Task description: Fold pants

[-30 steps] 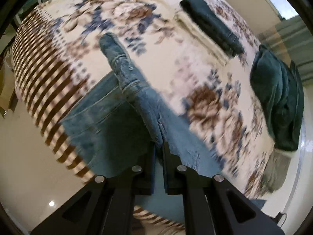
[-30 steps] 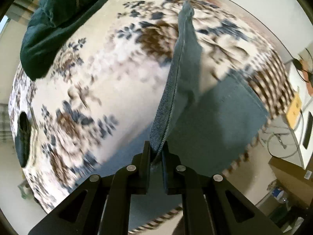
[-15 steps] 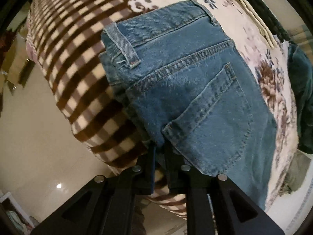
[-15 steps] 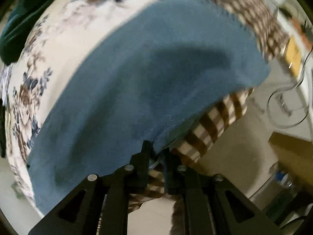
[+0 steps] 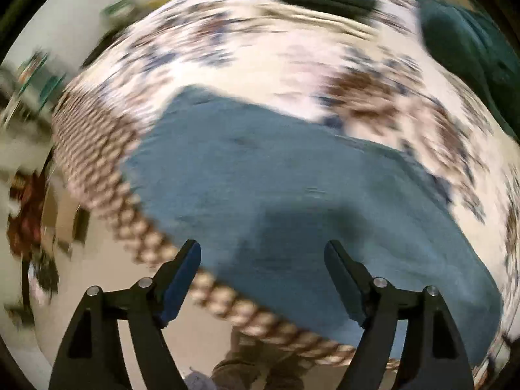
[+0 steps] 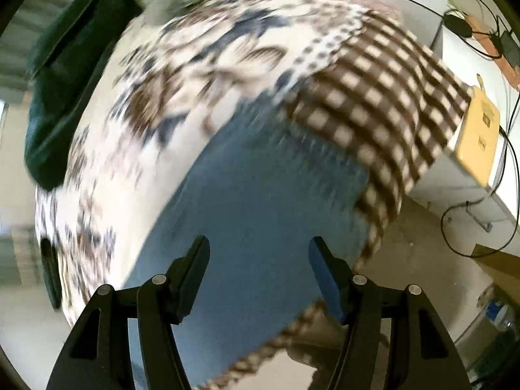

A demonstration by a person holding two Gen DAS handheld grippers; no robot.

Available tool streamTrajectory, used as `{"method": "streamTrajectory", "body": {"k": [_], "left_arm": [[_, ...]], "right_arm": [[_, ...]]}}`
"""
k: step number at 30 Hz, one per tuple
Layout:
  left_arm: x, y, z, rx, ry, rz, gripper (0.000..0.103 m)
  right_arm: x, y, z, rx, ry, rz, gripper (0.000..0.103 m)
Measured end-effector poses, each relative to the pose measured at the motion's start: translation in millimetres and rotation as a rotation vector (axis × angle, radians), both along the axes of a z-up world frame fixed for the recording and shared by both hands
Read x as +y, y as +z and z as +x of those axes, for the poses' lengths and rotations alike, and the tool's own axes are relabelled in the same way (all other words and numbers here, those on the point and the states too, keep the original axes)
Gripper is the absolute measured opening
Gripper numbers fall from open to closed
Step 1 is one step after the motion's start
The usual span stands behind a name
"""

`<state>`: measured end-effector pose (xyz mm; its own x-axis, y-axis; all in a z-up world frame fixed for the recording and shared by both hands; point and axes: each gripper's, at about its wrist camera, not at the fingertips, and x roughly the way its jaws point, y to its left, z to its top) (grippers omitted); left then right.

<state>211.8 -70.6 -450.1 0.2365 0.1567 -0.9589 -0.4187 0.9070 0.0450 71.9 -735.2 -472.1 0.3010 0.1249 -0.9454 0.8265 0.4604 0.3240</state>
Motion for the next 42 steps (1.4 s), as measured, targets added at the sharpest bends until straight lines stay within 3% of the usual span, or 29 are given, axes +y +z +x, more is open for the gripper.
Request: {"method": "streamTrajectory", "body": {"k": [3,7,8,10,13,16,24,29,32,34,35,36,39,42], "left_arm": [[-51,-10,24,0.017,-0.094,0.017,0.077],[-109,-21,46,0.031,-0.210,0.097,0.077],[-122,-23,51,0.027,-0.237,0.110,0.077],[-143,-28,57,0.024,-0.279,0.132,0.077],[-163,-35,64,0.035,-0.309,0.149,0.077],[-174,-40,68,0.047,-0.319,0.151,0.077],[-176,-48,69,0.071,-0.306,0.144,0.077],[-178,-50,67,0.083,-0.308,0.150,0.077],[-181,-51,65,0.093,-0.310,0.137,0.077],[-184,-53,63,0.106,-0.311,0.122,0.077],[-185,-54,61,0.109,-0.315,0.118,0.077],[-187,-56,60,0.112,-0.321,0.112,0.077],[-191,-61,55,0.124,-0.333,0.104,0.077],[-192,-66,51,0.138,-0.336,0.094,0.077]], "right_arm": [[-32,-20,18,0.020,-0.037,0.030,0.066],[-54,-42,55,0.058,0.096,-0.028,0.063],[-54,-48,66,0.072,0.160,-0.049,0.060],[-43,-55,86,0.097,0.275,-0.096,0.039],[-28,-59,100,0.139,0.388,-0.200,0.018],[-23,-51,103,0.121,0.429,-0.300,0.016],[-28,-11,109,0.008,0.441,-0.382,0.015],[-25,-15,118,0.010,0.461,-0.397,0.015],[-23,-35,121,0.091,0.502,-0.334,0.017],[-37,-45,117,0.115,0.466,-0.232,0.034],[-44,-43,111,0.092,0.437,-0.200,0.040],[-53,-37,99,0.058,0.394,-0.171,0.052],[-70,-29,63,0.034,0.293,-0.108,0.054],[-74,-40,37,0.033,0.243,-0.020,0.054]]}}
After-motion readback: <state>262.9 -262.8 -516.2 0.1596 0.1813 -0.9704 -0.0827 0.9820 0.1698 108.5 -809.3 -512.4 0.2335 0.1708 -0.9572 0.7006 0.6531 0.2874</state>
